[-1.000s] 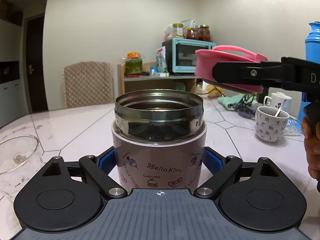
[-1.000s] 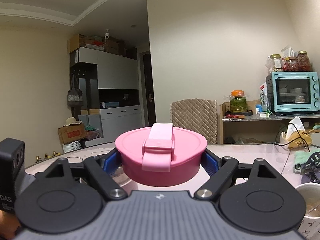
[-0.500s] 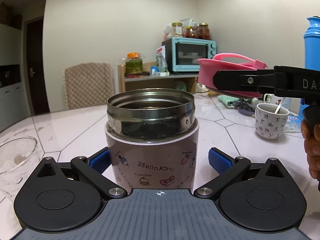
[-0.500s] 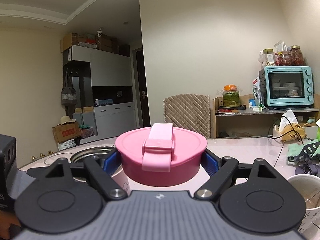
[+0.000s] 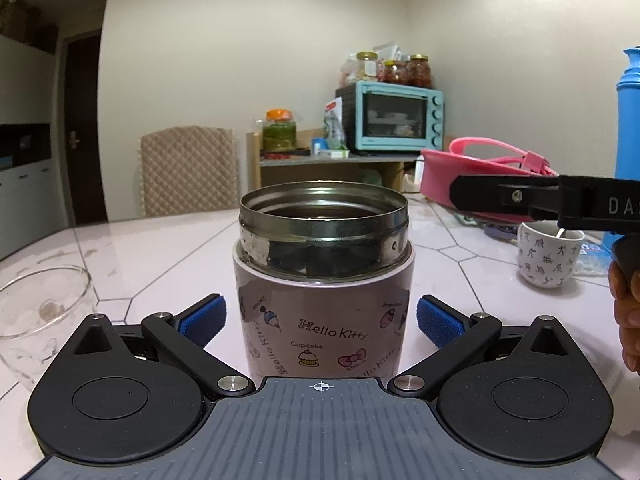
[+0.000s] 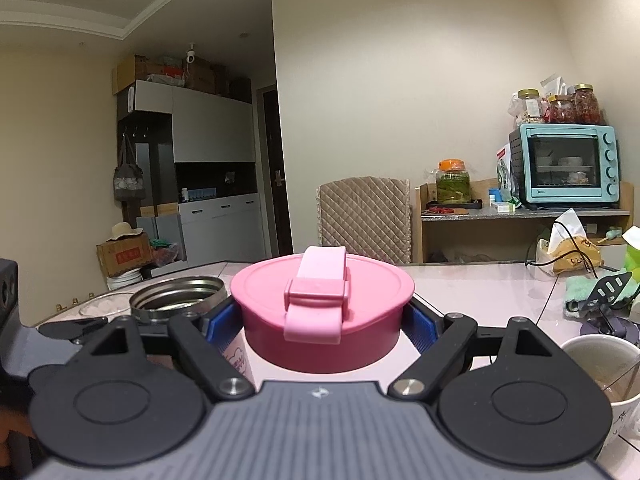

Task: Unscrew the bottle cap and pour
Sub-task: 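Lower the pink lid toward the table with the right gripper while the left gripper lowers the jar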

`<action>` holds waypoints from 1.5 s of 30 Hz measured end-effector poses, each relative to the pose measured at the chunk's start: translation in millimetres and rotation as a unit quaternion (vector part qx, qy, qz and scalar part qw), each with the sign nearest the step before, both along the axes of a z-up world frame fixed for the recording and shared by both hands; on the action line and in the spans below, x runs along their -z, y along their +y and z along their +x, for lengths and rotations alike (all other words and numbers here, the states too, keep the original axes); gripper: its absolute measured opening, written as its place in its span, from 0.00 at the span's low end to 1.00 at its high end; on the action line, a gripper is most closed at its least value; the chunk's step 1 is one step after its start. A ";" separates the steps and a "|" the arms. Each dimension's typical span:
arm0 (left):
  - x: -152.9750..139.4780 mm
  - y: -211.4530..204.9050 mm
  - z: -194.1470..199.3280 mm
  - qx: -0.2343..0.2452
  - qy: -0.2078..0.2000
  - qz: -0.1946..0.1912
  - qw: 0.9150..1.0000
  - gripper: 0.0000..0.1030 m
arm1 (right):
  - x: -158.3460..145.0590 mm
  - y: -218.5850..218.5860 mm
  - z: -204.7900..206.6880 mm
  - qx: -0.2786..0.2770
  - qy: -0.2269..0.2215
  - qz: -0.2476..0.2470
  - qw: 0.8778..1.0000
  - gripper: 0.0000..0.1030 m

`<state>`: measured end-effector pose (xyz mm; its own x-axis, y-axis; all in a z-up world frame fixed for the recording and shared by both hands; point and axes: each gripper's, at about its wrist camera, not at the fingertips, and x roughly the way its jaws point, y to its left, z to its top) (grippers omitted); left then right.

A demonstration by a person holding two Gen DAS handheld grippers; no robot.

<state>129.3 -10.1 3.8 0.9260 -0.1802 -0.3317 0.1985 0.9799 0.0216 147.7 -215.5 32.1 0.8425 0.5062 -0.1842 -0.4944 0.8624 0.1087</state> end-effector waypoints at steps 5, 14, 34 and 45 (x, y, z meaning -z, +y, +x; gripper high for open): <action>-0.3 0.9 -0.9 0.002 0.002 -0.002 1.000 1.00 | 1.6 -1.4 -0.2 0.006 0.005 -0.004 1.000 0.82; -0.8 1.3 -1.7 -0.002 0.006 0.001 1.000 1.00 | 5.9 -1.1 -1.1 0.020 0.022 -0.016 0.999 0.82; -2.0 1.7 -3.0 -0.009 0.018 0.008 1.000 1.00 | 16.3 3.0 -1.6 0.035 0.060 -0.032 0.997 0.83; -0.5 -0.5 -2.3 -0.006 0.023 0.008 1.000 1.00 | 23.1 5.5 0.2 0.039 0.078 -0.044 0.995 0.82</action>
